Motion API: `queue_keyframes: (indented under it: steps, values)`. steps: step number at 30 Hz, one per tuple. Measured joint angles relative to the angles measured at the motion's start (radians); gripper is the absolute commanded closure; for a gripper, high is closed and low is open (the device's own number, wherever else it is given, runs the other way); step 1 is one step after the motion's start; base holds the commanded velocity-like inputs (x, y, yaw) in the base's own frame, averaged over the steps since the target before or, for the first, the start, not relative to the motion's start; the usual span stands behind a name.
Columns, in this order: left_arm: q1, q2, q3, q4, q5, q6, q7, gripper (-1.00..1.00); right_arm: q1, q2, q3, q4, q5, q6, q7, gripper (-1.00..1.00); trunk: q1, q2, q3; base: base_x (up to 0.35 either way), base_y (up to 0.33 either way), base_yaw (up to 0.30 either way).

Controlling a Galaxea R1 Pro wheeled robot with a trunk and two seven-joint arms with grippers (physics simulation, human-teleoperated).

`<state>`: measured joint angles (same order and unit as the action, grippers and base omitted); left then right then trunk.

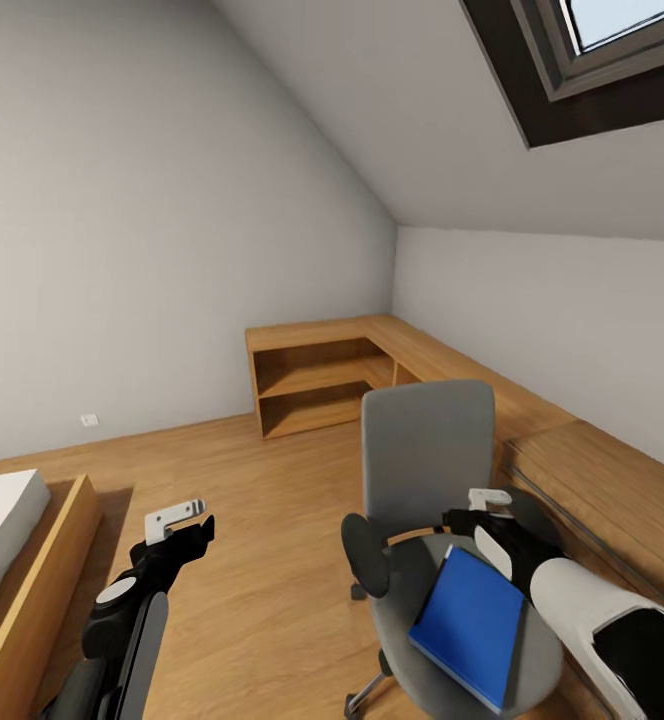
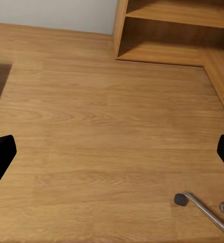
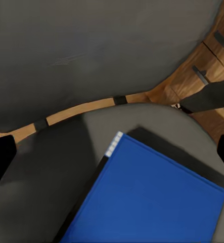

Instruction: In the bedroom, organize the workspace by keeping the computer under the desk, ensuring the monitor is on the desk, placing the keyboard on the desk next to the monitor, placing the mouse on the desk next to the keyboard, moving the folder from the swivel chair onto the desk next to the mouse, stacking the notebook on top of the folder with the pen on top of the notebook, and positioning the swivel chair next to the desk.

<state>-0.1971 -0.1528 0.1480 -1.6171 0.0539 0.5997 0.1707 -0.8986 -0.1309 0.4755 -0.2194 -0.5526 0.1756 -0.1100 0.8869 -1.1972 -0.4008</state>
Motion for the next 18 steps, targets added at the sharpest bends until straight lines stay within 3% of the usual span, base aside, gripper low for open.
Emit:
queue_keyframes:
  steps: [8, 18]
  values:
    - [0.000, 0.000, 0.001, -0.001, 0.000, -0.003, -0.001, -1.00, -0.002, 0.001, 0.000, 0.018, -0.002, -0.088, 0.008, -1.00, 0.031, -0.056, -0.025, 0.000, 0.000, 0.000]
    - [0.000, 0.000, 0.000, -0.001, 0.000, 0.000, -0.001, -1.00, -0.002, -0.004, -0.002, 0.015, -0.002, -0.101, 0.009, -1.00, 0.069, -0.126, -0.056, 0.000, 0.000, 0.000]
